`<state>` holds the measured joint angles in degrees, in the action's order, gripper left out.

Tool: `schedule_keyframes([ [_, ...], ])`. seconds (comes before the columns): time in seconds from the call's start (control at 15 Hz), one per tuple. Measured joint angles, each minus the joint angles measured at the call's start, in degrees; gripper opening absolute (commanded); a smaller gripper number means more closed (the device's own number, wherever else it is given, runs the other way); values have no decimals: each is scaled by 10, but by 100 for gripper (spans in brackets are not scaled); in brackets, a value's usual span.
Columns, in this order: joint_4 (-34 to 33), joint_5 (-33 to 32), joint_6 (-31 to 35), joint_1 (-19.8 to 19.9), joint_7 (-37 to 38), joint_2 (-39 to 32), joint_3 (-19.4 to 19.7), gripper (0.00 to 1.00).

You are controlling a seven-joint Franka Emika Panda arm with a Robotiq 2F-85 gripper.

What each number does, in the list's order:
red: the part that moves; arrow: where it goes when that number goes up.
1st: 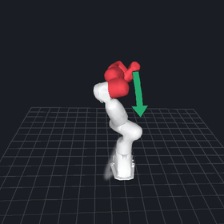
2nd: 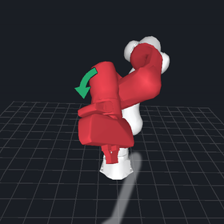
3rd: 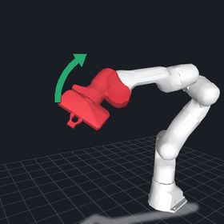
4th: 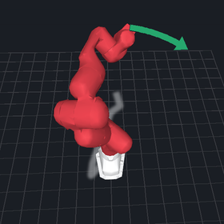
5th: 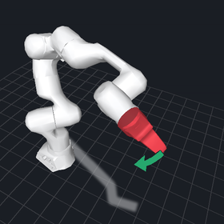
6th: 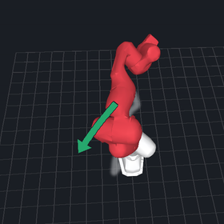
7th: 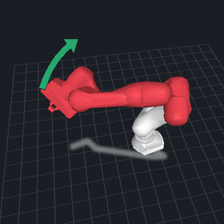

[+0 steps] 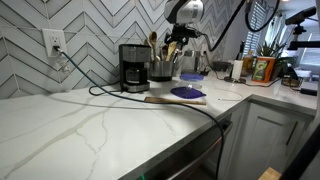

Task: Put the wooden spoon on the countertop

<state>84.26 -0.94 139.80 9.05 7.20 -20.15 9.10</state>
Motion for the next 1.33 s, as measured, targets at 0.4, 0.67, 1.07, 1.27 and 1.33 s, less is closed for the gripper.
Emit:
schedule_keyframes([
  [0.4,-81,50,0,23,-40,-72,-14,100],
  [0.67,-144,68,2,44,-61,-122,-25,100],
  [1.07,-239,72,2,59,-66,-199,-42,100],
  [1.27,-282,72,4,66,-66,-234,-50,79],
  [1.33,-295,73,5,68,-66,-244,-52,68],
])
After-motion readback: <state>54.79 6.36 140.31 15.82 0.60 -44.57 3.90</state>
